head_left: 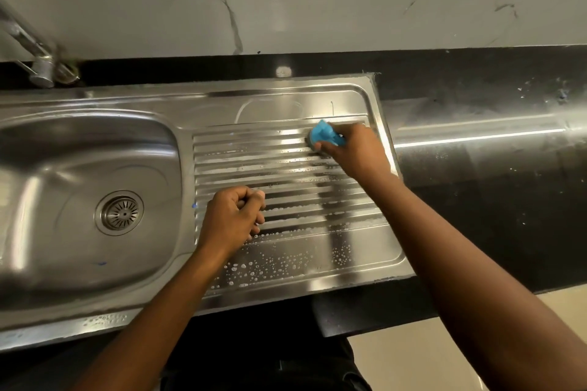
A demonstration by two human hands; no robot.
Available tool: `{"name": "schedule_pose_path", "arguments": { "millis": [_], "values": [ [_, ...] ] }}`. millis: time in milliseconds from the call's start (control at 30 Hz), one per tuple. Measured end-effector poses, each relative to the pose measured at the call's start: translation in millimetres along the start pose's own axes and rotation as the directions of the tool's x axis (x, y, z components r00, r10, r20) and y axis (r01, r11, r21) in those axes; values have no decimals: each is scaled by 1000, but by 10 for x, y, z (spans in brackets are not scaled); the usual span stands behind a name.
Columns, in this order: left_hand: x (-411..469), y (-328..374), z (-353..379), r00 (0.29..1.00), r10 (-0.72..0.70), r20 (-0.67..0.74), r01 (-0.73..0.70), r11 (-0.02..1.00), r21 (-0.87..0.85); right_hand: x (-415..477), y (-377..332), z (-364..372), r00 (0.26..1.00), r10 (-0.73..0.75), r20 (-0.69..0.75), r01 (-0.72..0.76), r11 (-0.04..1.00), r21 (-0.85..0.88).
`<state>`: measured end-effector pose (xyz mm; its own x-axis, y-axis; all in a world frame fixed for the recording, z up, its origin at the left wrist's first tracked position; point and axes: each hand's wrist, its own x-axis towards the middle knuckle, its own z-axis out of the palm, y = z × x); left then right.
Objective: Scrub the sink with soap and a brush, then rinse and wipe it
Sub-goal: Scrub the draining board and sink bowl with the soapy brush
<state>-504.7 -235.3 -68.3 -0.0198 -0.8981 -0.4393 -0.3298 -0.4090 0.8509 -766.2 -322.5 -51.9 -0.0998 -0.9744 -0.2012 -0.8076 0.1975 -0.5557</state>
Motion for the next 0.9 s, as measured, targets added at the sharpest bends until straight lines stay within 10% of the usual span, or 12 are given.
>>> {"name": "schedule_pose_path", "arguments": {
  "millis": [467, 900],
  "values": [
    [15, 0, -146, 1000, -4, -20, 4, 1000, 8, 111, 146, -207, 986, 81, -145, -96, 990, -100],
    [14, -60, -467, 1000, -16, -18, 16, 1000, 9, -69, -158, 75, 992, -6, 126, 17, 996, -83]
  ]
}}
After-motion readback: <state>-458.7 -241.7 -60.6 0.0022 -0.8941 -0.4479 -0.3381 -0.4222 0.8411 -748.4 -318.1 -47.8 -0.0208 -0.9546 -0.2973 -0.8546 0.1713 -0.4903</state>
